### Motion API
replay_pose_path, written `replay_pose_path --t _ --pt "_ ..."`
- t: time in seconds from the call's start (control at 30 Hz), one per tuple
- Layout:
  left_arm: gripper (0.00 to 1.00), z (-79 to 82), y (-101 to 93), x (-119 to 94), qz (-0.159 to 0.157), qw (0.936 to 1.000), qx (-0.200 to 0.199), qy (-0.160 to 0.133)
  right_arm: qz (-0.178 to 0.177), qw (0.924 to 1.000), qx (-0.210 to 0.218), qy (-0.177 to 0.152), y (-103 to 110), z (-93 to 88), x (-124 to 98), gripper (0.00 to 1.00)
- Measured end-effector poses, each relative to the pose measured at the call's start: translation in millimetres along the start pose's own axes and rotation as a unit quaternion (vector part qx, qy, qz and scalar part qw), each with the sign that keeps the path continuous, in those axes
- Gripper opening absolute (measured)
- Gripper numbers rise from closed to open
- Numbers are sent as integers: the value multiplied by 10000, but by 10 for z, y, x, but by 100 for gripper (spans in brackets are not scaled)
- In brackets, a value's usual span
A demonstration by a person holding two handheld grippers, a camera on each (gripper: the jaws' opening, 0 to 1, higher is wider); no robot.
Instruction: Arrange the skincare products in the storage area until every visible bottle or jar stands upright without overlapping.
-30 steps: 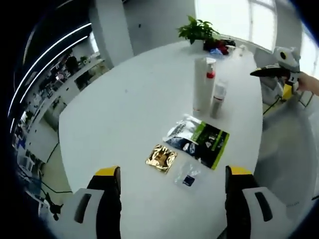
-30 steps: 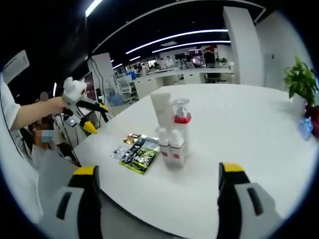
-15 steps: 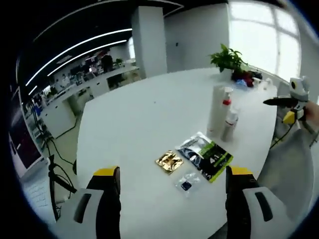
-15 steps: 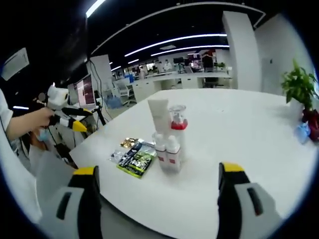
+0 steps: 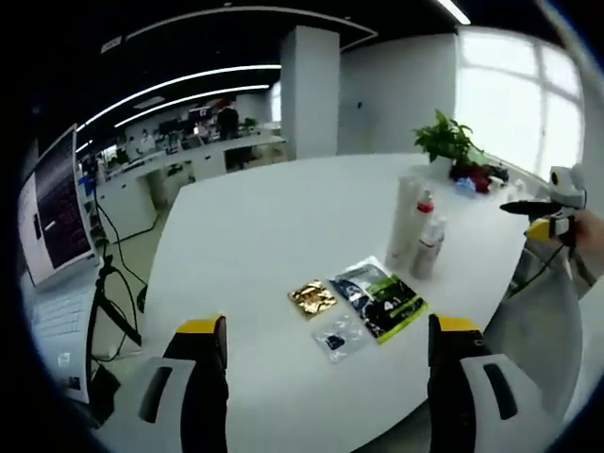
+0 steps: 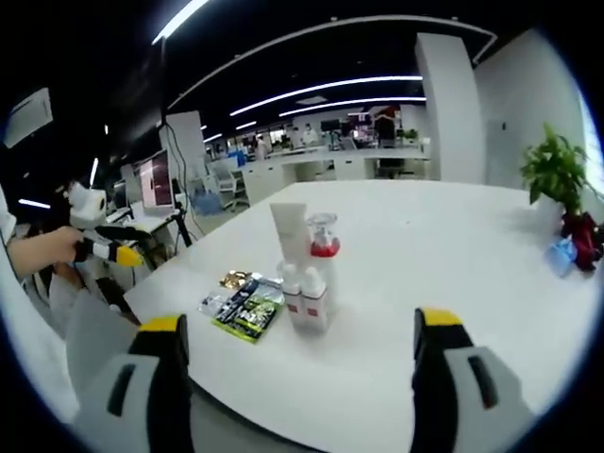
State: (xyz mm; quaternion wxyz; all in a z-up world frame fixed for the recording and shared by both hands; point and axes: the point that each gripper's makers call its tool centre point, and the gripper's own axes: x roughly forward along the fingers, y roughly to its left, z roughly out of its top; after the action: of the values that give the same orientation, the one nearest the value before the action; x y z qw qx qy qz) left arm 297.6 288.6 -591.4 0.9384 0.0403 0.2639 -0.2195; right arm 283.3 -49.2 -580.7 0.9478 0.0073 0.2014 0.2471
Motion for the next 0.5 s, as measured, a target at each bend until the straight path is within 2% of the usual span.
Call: replay_pose_path --t 0.23,0.33,0.5 --pt "87 -113 -65 -63 105 9999 54 -5 1 10000 4 -1 51 -30 -95 100" --pt "87 -116 -103 -70 56 10000 -34 -29 -1 10000 -16 1 60 -44 -116 100" --pt "87 -119 -102 -84 69 9999 78 -24 -13 10000 4 -2 72 -87 -127 100"
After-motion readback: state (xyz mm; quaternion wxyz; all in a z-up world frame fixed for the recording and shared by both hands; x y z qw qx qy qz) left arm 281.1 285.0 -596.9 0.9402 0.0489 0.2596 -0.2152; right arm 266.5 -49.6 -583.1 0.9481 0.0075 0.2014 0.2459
